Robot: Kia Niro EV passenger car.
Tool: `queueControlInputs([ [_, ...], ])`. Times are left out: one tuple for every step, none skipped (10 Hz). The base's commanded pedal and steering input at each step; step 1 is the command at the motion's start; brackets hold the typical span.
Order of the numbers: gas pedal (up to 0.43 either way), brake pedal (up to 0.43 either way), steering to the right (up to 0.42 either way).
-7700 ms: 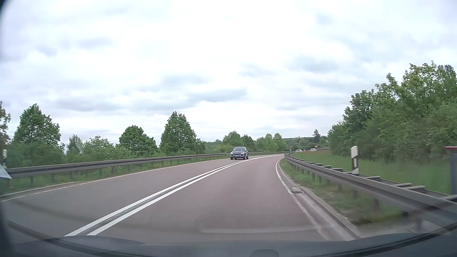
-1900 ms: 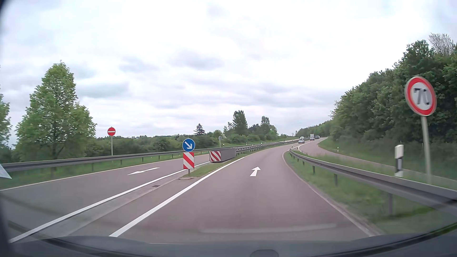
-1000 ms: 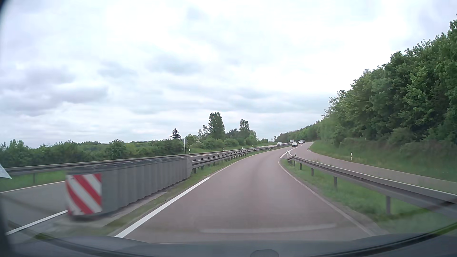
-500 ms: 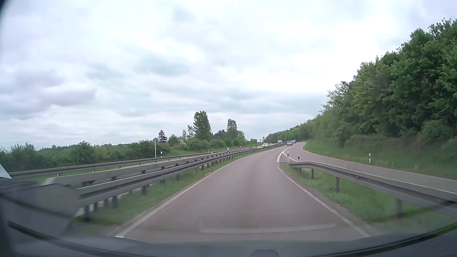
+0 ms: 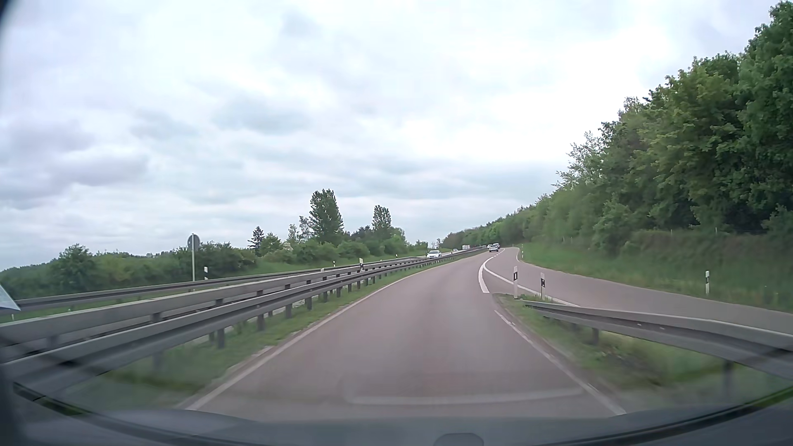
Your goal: Follow the waypoints while adhering to traffic rules and regulations
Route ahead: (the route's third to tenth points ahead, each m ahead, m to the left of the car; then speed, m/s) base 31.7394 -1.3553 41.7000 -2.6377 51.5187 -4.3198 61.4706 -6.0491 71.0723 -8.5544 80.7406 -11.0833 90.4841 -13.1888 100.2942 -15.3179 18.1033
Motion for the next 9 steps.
queueControlInputs([
  [0.287, 0.000, 0.021],
  [0.311, 0.000, 0.019],
  [0.311, 0.000, 0.017],
  [0.311, 0.000, 0.016],
  [0.311, 0.000, 0.016],
  [0.311, 0.000, 0.016],
  [0.311, 0.000, 0.016],
  [0.311, 0.000, 0.016],
  [0.311, 0.000, 0.016],
])
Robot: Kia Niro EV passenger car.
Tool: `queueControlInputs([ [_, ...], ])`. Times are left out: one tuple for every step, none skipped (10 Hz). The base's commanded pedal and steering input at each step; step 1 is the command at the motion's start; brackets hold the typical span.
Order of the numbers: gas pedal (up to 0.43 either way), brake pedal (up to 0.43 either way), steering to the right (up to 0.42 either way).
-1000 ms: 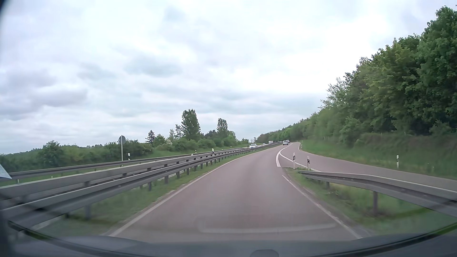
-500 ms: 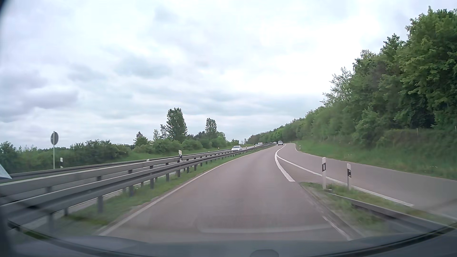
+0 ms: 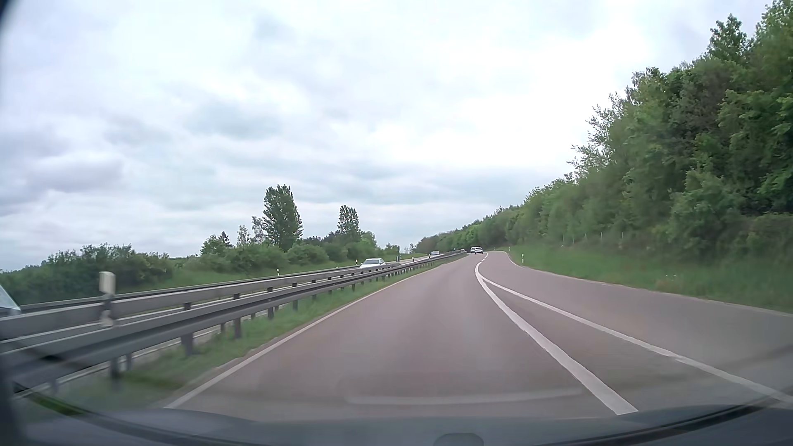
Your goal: Follow the waypoints while adhering to traffic rules and regulations
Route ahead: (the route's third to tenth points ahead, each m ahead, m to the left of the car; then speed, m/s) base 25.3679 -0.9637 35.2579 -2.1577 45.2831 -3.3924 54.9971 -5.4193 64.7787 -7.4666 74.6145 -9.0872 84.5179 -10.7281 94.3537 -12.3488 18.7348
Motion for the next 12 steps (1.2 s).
queueControlInputs([
  [0.287, 0.000, 0.016],
  [0.248, 0.000, 0.016],
  [0.209, 0.000, 0.016],
  [0.177, 0.000, 0.016],
  [0.150, 0.000, 0.016],
  [0.138, 0.000, 0.016],
  [0.138, 0.000, 0.016],
  [0.130, 0.000, 0.016],
  [0.130, 0.000, 0.016],
  [0.118, 0.000, 0.015],
  [0.118, 0.000, 0.015],
  [0.118, 0.000, 0.015],
])
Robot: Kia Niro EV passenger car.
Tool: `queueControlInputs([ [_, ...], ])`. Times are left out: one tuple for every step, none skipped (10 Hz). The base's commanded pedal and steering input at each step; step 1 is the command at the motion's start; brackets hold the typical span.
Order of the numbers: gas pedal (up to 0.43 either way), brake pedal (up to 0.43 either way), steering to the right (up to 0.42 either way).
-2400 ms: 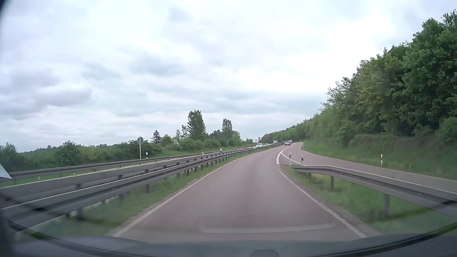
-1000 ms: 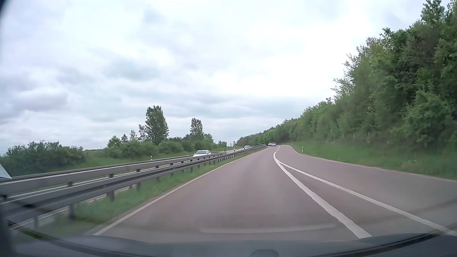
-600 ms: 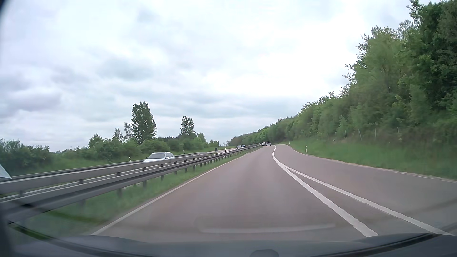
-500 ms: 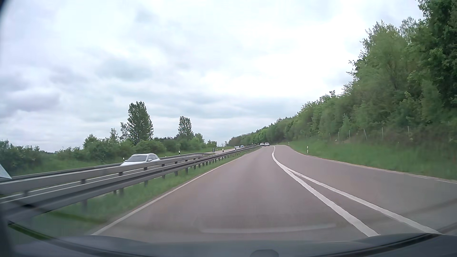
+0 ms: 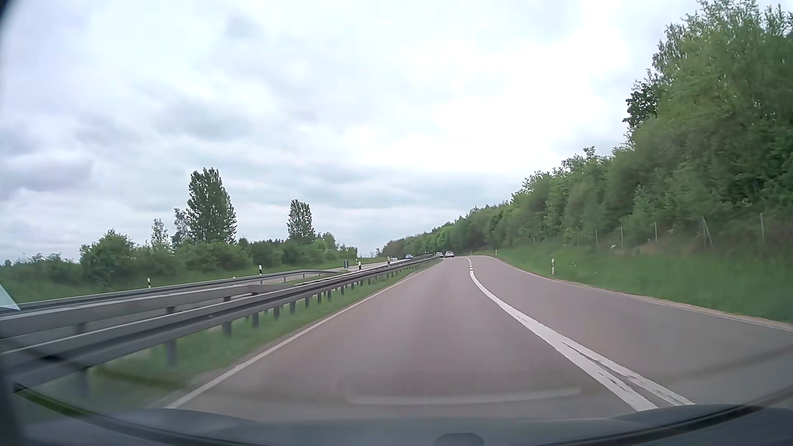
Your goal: Follow the waypoints while adhering to traffic rules and regulations
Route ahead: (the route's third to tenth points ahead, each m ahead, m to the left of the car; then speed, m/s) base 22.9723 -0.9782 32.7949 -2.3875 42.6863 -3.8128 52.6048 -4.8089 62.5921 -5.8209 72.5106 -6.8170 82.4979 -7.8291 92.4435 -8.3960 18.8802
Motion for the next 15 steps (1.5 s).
queueControlInputs([
  [0.118, 0.000, 0.014],
  [0.110, 0.000, 0.015],
  [0.110, 0.000, 0.015],
  [0.110, 0.000, 0.015],
  [0.110, 0.000, 0.015],
  [0.110, 0.000, 0.015],
  [0.110, 0.000, 0.014],
  [0.110, 0.000, 0.014],
  [0.110, 0.000, 0.013],
  [0.110, 0.000, 0.013],
  [0.118, 0.000, 0.013],
  [0.118, 0.000, 0.012],
  [0.138, 0.000, 0.012],
  [0.138, 0.000, 0.012],
  [0.138, 0.000, 0.011],
])
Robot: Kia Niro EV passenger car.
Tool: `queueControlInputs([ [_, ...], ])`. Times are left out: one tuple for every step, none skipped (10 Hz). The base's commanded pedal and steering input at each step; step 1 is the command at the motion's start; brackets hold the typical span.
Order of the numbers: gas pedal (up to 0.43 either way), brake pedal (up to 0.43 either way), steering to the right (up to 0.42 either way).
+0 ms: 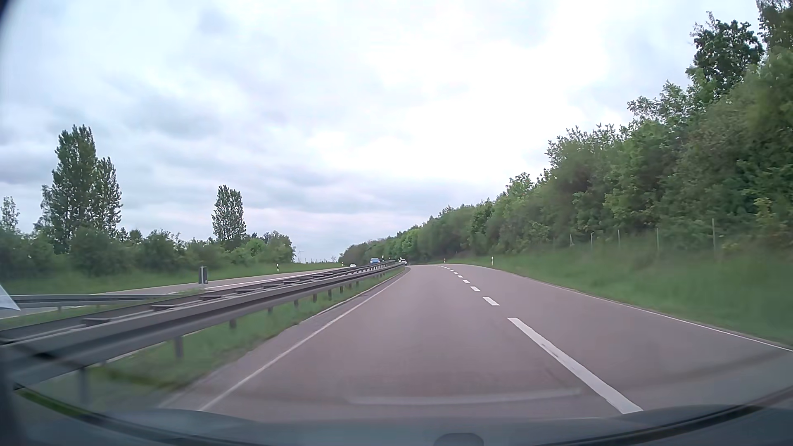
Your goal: Follow the waypoints while adhering to traffic rules and regulations
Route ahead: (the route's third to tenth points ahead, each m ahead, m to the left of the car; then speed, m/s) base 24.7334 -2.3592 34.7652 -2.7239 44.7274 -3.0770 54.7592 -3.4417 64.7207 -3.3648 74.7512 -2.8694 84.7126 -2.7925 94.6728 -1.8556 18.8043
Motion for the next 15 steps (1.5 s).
queueControlInputs([
  [0.138, 0.000, 0.009],
  [0.138, 0.000, 0.008],
  [0.150, 0.000, 0.008],
  [0.157, 0.000, 0.007],
  [0.157, 0.000, 0.005],
  [0.157, 0.000, 0.001],
  [0.169, 0.000, 0.001],
  [0.169, 0.000, 0.001],
  [0.169, 0.000, 0.000],
  [0.169, 0.000, 0.000],
  [0.169, 0.000, -0.001],
  [0.177, 0.000, -0.001],
  [0.189, 0.000, -0.002],
  [0.189, 0.000, -0.002],
  [0.189, 0.000, -0.002],
])
